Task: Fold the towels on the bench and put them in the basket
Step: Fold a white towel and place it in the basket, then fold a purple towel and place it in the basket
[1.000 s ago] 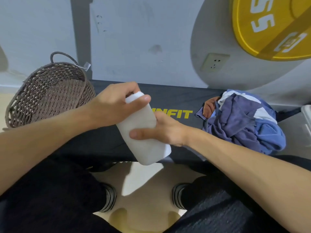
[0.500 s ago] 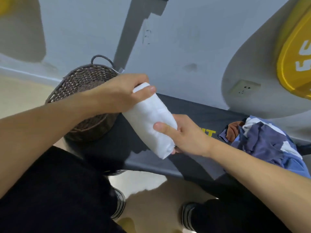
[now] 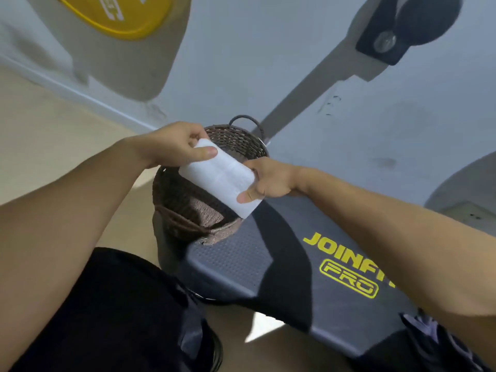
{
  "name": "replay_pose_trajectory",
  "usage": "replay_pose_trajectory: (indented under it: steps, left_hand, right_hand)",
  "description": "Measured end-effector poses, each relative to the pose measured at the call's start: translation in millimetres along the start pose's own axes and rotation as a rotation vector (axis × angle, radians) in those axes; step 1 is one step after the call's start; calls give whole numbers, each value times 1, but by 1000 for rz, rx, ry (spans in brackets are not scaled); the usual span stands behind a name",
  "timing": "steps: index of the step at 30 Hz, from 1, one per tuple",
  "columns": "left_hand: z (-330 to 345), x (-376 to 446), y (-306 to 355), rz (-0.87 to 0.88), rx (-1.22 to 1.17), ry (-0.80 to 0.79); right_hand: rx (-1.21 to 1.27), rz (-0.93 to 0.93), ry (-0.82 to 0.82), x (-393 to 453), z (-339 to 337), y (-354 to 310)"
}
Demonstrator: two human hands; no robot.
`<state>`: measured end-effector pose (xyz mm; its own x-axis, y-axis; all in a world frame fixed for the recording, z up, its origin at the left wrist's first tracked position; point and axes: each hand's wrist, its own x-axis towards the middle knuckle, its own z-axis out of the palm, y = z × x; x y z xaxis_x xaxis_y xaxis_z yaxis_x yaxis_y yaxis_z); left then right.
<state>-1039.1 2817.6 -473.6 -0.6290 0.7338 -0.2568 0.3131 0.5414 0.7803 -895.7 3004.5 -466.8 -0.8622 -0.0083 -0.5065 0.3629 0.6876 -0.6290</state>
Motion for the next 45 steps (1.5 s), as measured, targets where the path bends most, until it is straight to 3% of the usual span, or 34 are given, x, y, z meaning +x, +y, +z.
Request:
replay_pose_trajectory:
  steps: [5,12,18,21,27,31,37,45]
  left_hand:
    - [5,12,-27,-64,136,61]
    - [16,18,-43,-151,397,-230]
    - [23,20,-37,-168,567,-221]
    - [26,19,-39,-171,608,-202]
    - [31,12,-47,-183,515,-156]
    - [28,8,-49,-117,386,-124]
    - [43,3,11,87,140,106]
    - [175,-18,124,269,56,-217]
  right_hand:
    - [-180,6,-90,50,14,-6]
    - [-214,149,-519,88,37,-4]
    - [94,300,-577,108,37,12]
    - [-10,280,-580,115,37,12]
    - [-108,156,-334,111,37,1]
    - [-230,-40,-127,83,31,-3]
    - [-3,-178,222,-22,-16,24]
    - [123,65,382,-211,-46,149]
